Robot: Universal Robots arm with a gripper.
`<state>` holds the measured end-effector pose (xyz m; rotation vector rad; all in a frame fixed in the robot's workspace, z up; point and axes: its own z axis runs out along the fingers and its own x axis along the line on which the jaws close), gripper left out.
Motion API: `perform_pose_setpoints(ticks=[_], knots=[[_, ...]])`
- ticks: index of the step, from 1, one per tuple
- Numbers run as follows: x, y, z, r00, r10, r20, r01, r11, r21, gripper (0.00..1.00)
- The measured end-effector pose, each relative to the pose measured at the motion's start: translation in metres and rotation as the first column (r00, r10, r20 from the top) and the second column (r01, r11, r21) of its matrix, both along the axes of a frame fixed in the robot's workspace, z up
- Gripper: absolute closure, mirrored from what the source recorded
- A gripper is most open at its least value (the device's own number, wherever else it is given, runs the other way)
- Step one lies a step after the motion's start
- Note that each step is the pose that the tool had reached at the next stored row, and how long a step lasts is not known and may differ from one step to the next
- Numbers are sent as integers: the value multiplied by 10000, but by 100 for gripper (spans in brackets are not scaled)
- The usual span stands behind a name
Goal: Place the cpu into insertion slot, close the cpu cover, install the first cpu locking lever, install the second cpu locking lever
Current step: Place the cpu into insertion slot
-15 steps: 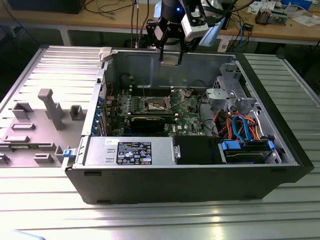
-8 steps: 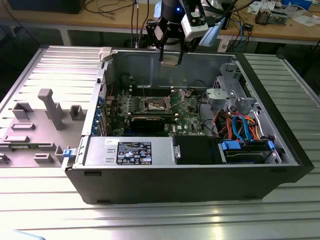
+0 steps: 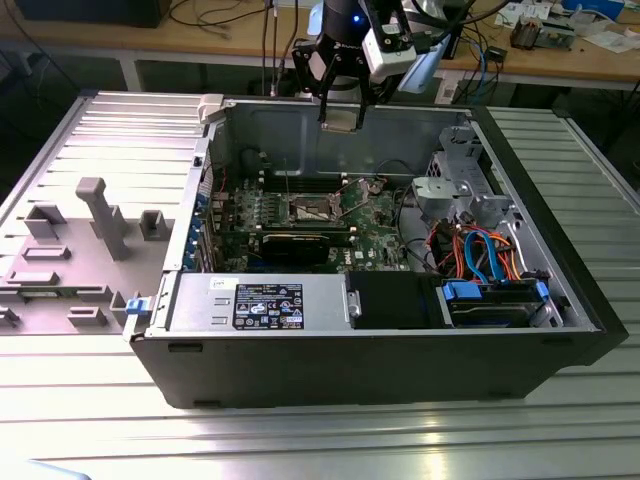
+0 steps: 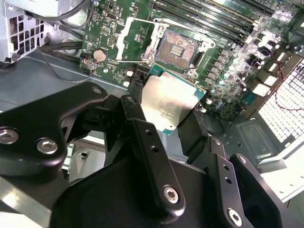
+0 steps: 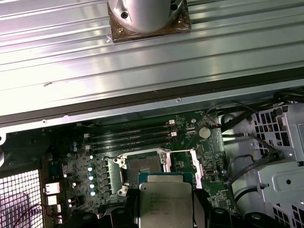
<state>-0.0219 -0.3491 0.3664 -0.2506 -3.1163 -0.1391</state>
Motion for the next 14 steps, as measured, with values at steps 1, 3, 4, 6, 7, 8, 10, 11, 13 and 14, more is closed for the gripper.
perform_pose_setpoints(ticks=[1,3,4,6,7,8,10,11,13,14], knots=[[0,-1,-1,10000,-73,-1,73,10000,-1,46],[0,-1,-2,9997,-228,-2,228,9997,-2,46],[0,-1,-2,9996,-297,-3,297,9996,-2,46],[0,-1,-3,9994,-357,-4,357,9994,0,46],[0,-1,-3,9994,-358,-4,358,9994,-1,46],[0,-1,-3,9994,-359,-4,359,9994,-1,46],[0,-1,-3,9994,-360,-4,360,9994,-1,46],[0,-1,-3,9994,-360,-4,360,9994,-1,46],[0,-1,-3,9994,-360,-4,360,9994,-1,46],[0,-1,-3,9994,-360,-4,360,9994,0,46]])
